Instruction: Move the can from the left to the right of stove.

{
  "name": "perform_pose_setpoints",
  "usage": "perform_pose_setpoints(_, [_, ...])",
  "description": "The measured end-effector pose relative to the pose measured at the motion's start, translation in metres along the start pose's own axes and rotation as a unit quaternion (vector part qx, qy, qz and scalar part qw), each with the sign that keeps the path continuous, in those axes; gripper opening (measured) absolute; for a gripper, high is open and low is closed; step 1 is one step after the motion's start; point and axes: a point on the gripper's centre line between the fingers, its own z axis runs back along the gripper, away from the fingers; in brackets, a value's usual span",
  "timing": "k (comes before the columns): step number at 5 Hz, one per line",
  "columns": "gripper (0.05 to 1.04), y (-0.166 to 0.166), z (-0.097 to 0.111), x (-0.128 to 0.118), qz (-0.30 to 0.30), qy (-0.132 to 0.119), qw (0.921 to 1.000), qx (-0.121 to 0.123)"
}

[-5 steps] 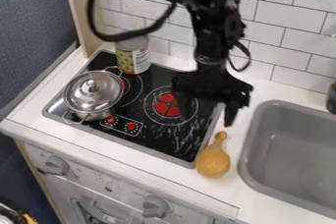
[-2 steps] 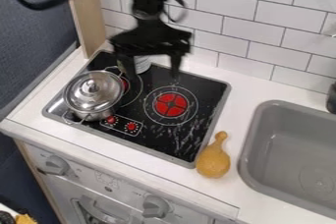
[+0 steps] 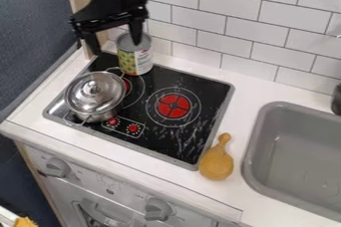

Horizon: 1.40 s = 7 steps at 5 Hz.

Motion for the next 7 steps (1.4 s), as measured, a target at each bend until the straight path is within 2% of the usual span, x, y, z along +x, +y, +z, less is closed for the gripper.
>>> perform_pose_setpoints(1, [1.001,0.009,-0.005,0.018,0.060,-0.031,0.9976,0.015])
perform_pose_setpoints(2, [1.001,0.013,-0.018,0.031,0.088,-0.045,0.9940,0.046])
perform_pose_setpoints(3, [1.001,0.018,-0.030,0.049,0.117,-0.054,0.9900,0.059])
perform_pose_setpoints(4, [1.001,0.032,-0.045,0.066,0.151,-0.052,0.9848,0.069])
perform_pose_setpoints(6, [1.001,0.044,-0.071,0.088,0.209,-0.027,0.9759,0.055])
perform_pose_setpoints(7, [1.001,0.036,-0.088,0.090,0.231,-0.006,0.9723,0.036])
